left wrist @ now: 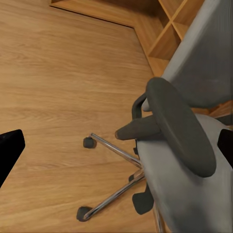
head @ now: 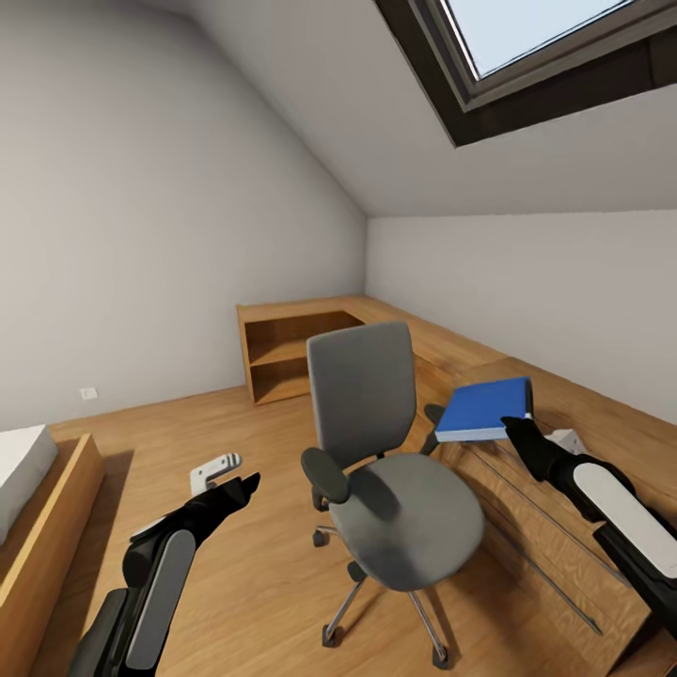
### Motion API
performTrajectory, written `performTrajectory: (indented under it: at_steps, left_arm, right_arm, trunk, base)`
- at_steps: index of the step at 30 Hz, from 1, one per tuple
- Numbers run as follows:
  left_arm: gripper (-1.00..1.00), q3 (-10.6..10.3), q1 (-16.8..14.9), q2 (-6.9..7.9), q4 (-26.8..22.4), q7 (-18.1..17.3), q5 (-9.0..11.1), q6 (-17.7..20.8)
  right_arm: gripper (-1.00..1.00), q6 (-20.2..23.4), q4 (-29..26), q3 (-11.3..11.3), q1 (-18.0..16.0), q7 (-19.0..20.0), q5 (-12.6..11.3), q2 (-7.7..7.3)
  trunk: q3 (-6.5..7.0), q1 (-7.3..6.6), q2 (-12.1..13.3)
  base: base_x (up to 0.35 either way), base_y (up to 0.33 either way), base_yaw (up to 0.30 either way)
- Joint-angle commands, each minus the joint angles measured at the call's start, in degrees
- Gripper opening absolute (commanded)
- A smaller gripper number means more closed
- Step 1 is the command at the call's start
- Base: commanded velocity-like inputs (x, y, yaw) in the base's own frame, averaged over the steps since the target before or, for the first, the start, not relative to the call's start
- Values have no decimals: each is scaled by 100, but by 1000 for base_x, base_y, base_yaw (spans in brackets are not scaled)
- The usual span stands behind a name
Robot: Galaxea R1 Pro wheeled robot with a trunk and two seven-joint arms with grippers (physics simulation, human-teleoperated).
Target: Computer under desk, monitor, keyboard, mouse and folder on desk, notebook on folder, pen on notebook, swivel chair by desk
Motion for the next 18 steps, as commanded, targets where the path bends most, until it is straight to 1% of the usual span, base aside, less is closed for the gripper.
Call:
performTrajectory:
  at_steps: [1, 6, 12, 15, 17, 18]
  left_arm:
    - [100, -2, -4, -4, -1, 45, 62, 23]
    - [100, -14, -4, -10, 9, 51, 57, 23]
    - [100, -15, -4, -13, -3, 32, 56, 23]
    - [100, -20, -4, -15, -6, 24, 56, 28]
    - [100, -66, -4, -15, -7, 18, 56, 30]
    - [100, -234, -4, -13, -6, 18, 51, 32]
  right_arm:
    - [-100, -8, -22, 10, -4, -37, -14, -6]
    - [-100, -15, -56, 23, 0, -58, 14, -2]
    - [-100, -22, -275, 24, 9, -84, 23, -6]
    - [-100, -23, -291, 21, 12, -90, 23, -7]
    - [-100, -20, -296, 17, 13, -101, 23, -7]
    - [-100, -18, -303, 12, 21, -150, 23, -10]
  trunk:
    - [12, -23, 38]
    - [102, -133, 239]
    - [209, -264, 479]
    - [263, -330, 599]
    - [299, -374, 680]
    - [317, -396, 720]
  base:
    - [0, 0, 0]
    - [0, 0, 0]
    - [0, 0, 0]
    - [0, 0, 0]
    - [0, 0, 0]
    - [0, 0, 0]
